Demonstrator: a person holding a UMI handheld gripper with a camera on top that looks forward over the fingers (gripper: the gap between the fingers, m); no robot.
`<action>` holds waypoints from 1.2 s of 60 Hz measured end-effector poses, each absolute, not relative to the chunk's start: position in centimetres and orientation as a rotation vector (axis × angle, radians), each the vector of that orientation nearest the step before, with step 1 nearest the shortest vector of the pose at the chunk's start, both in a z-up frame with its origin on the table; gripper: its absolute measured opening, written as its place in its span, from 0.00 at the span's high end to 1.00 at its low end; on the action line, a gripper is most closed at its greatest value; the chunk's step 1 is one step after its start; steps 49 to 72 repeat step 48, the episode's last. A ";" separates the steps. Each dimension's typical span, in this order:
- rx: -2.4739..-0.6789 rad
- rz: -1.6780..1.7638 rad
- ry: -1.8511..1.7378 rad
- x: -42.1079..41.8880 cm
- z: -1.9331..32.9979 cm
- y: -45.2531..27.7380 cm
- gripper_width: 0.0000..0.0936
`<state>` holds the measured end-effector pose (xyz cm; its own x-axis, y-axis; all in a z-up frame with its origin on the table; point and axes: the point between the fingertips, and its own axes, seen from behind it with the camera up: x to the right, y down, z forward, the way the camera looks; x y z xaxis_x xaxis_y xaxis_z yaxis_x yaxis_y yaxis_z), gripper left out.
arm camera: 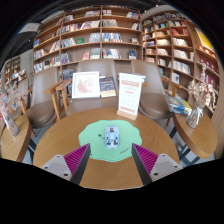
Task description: Arrange mouse
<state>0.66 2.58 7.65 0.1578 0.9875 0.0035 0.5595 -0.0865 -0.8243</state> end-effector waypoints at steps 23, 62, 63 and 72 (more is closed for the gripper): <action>-1.666 0.794 -1.497 19.6 12.0 0.1 0.10; -1.636 0.810 -1.496 24.5 13.0 0.2 0.09; -1.636 0.810 -1.496 24.5 13.0 0.2 0.09; -1.636 0.810 -1.496 24.5 13.0 0.2 0.09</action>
